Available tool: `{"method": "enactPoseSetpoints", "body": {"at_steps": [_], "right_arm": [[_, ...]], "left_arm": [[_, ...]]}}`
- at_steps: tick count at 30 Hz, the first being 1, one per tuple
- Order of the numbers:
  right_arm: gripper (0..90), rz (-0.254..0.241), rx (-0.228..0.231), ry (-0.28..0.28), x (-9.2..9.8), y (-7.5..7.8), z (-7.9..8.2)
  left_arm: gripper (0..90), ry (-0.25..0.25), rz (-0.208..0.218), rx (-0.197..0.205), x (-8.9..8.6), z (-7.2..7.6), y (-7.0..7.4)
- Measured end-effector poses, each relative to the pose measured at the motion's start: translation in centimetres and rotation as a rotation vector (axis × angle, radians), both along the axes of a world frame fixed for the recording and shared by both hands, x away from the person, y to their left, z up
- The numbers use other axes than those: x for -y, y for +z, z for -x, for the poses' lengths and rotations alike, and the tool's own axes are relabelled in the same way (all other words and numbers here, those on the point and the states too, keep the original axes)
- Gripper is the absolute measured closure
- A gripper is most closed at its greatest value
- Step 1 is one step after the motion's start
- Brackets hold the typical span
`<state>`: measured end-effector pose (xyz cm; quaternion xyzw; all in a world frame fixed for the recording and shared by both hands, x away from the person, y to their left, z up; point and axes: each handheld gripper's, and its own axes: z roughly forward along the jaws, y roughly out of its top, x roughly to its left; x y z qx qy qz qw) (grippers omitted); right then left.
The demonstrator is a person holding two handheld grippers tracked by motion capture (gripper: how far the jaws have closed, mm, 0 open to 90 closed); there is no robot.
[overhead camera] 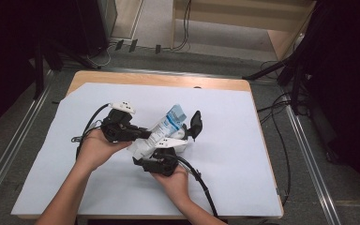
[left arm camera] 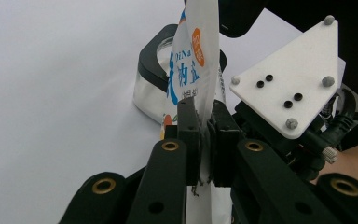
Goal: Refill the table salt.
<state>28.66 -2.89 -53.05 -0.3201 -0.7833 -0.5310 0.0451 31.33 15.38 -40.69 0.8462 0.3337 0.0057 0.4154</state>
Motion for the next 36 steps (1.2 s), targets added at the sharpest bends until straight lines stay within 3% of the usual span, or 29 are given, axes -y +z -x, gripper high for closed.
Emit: {"method": "enactPoseSetpoints", "body": {"at_steps": [19,21,36], "right_arm": [[57.7,0.011,0.002,-0.039,0.5,-0.2,0.2],[57.7,0.01,0.002,-0.04,0.6,-0.2,0.1],[58.2,0.019,0.014,-0.07,1.3,-0.2,0.0]], "left_arm": [[86.9,-0.02,-0.004,0.003,-0.5,0.6,0.0],[86.7,-0.015,-0.02,0.005,-0.7,0.7,0.1],[87.3,-0.027,-0.011,0.001,-1.1,0.7,0.1]]}}
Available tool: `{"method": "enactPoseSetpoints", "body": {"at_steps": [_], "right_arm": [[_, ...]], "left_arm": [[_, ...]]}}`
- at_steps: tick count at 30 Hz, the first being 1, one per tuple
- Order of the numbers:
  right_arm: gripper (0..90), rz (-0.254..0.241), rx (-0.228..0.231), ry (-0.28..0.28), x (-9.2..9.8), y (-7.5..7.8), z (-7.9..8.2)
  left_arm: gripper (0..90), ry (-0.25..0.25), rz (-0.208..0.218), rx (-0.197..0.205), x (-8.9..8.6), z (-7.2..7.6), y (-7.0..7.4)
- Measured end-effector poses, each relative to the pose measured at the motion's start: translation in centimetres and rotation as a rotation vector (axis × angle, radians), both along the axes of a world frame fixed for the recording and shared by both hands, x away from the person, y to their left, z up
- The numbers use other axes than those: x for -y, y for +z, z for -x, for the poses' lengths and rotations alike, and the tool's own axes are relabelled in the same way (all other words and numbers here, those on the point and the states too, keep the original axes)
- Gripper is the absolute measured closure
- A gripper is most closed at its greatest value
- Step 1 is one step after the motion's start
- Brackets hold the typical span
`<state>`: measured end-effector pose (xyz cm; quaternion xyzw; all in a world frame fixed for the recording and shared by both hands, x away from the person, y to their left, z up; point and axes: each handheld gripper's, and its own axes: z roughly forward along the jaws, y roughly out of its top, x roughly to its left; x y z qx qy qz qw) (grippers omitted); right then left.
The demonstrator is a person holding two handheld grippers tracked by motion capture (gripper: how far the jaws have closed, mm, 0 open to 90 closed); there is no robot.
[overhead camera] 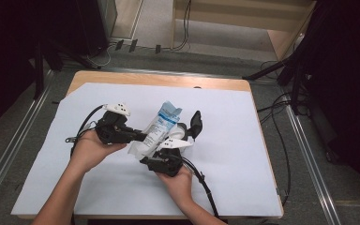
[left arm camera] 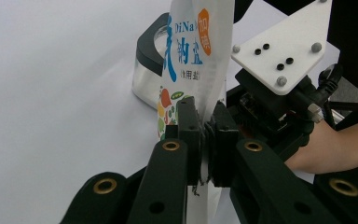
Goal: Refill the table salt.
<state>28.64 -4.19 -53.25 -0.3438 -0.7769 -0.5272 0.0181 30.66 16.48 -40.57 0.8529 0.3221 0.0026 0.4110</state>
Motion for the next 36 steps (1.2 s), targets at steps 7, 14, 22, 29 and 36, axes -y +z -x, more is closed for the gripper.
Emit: {"method": "enactPoseSetpoints", "body": {"at_steps": [7,14,22,29,36], "right_arm": [[58.4,0.003,0.0,-0.019,0.8,0.0,-0.1],[59.3,-0.007,-0.01,-0.037,1.8,0.1,-0.2],[59.3,-0.008,-0.009,-0.047,2.3,0.2,-0.4],[59.4,-0.003,0.004,-0.056,2.9,0.7,-0.3],[60.3,0.019,0.023,-0.03,2.7,0.8,-0.1]], "left_arm": [[87.7,-0.012,-0.007,-0.001,0.1,0.0,0.0],[88.4,-0.02,-0.005,0.001,0.0,0.0,0.0],[89.2,-0.027,-0.005,-0.003,0.0,0.0,-0.1],[89.6,-0.051,0.01,-0.012,-0.2,0.0,-0.1],[90.0,-0.029,0.026,0.011,-0.5,0.0,0.0]]}}
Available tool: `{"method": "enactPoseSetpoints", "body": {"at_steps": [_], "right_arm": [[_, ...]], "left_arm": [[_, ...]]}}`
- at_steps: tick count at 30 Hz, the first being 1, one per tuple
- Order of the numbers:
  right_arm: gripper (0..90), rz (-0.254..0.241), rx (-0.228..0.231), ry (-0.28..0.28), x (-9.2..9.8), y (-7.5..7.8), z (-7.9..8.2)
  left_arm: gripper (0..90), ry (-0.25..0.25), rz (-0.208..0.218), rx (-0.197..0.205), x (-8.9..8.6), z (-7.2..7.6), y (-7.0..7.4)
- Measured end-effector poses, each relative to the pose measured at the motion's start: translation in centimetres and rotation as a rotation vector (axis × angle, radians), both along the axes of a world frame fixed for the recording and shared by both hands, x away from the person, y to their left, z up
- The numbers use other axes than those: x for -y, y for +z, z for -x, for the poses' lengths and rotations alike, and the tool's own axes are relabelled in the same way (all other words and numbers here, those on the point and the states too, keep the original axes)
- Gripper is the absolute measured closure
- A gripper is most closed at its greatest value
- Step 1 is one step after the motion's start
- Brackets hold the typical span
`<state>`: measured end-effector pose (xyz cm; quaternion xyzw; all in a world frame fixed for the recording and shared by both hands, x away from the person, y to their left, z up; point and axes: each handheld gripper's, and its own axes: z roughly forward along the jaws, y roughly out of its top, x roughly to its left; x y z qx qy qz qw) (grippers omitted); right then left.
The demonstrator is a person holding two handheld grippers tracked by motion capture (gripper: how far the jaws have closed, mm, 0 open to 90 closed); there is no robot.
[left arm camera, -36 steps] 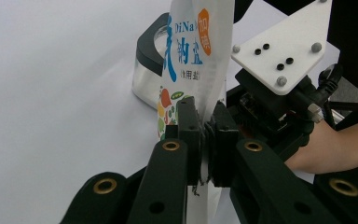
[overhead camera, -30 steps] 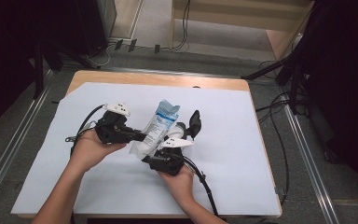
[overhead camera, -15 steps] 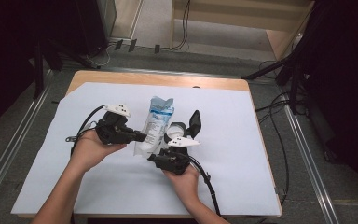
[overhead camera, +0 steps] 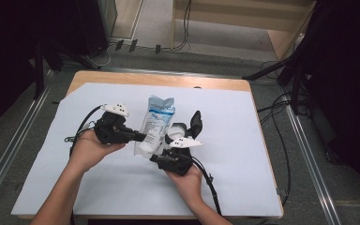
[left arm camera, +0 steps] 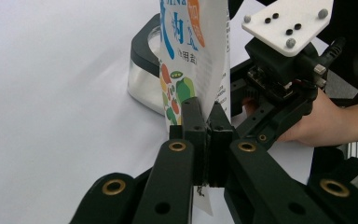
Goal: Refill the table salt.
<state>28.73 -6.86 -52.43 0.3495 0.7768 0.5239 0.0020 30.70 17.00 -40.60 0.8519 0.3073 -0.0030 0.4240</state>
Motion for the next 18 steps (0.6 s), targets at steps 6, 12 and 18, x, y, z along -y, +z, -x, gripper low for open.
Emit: {"method": "enactPoseSetpoints", "body": {"at_steps": [6,12,18], "right_arm": [[59.6,0.012,-0.004,0.036,0.2,0.6,0.4],[57.9,-0.002,-0.008,0.069,0.7,1.4,0.9],[56.3,0.021,-0.013,0.09,2.1,2.0,1.2]], "left_arm": [[90.0,-0.001,0.009,0.007,-0.2,0.0,0.1],[90.0,0.011,0.035,0.017,-0.7,0.1,0.5],[90.0,0.043,0.047,0.036,-1.7,0.2,1.0]]}}
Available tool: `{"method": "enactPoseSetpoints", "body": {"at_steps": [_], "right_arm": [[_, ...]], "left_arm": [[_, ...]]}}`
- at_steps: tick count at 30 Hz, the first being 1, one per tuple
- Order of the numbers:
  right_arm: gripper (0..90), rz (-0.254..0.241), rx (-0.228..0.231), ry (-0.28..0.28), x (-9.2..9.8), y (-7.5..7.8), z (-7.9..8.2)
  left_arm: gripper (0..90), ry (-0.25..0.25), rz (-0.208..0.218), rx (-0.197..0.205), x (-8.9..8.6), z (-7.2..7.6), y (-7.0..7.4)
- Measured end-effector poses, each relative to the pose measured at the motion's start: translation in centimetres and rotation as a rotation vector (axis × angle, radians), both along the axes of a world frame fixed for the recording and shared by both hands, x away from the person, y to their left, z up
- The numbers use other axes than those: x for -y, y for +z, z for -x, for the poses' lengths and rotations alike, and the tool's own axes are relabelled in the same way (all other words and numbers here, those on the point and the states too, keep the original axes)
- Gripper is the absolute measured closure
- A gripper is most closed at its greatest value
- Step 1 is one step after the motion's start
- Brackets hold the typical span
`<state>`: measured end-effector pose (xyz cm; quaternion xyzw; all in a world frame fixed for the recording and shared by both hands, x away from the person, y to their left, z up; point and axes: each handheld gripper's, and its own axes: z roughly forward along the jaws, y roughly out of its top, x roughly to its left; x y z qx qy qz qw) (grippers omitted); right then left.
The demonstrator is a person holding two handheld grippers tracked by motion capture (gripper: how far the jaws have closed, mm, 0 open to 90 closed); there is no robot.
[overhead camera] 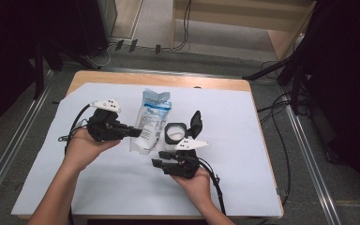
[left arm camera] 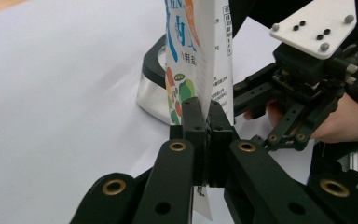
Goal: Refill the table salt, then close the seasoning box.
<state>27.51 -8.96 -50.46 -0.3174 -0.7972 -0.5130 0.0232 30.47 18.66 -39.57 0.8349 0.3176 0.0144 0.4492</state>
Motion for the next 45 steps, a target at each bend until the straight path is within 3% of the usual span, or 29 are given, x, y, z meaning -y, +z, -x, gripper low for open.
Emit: {"method": "enactPoseSetpoints", "body": {"at_steps": [3,9,18,25,35,42,45], "right_arm": [[56.3,0.013,0.029,0.02,1.0,0.3,0.3],[56.2,0.036,0.022,0.045,3.0,0.9,0.5],[55.7,0.051,0.058,0.036,5.5,1.7,0.6],[55.5,0.076,0.051,0.029,6.4,1.8,0.1],[55.7,0.089,0.027,0.001,7.4,1.4,-0.3],[55.9,0.079,0.009,-0.051,8.6,1.1,-0.2],[56.3,0.071,0.012,-0.09,9.3,1.1,-0.4]], "left_arm": [[90.0,0.016,0.0,0.003,-0.5,0.0,0.0],[90.0,0.063,-0.012,0.013,-1.6,-0.1,-0.2],[90.0,0.133,-0.001,0.012,-3.4,-0.3,-0.8],[90.0,0.187,0.006,0.016,-4.7,-0.6,-1.3],[90.0,0.249,0.0,0.024,-6.0,-2.5,-2.3],[90.0,0.295,0.007,0.029,-6.6,-4.4,-3.3],[90.0,0.309,-0.018,0.031,-6.6,-5.0,-3.9]]}}
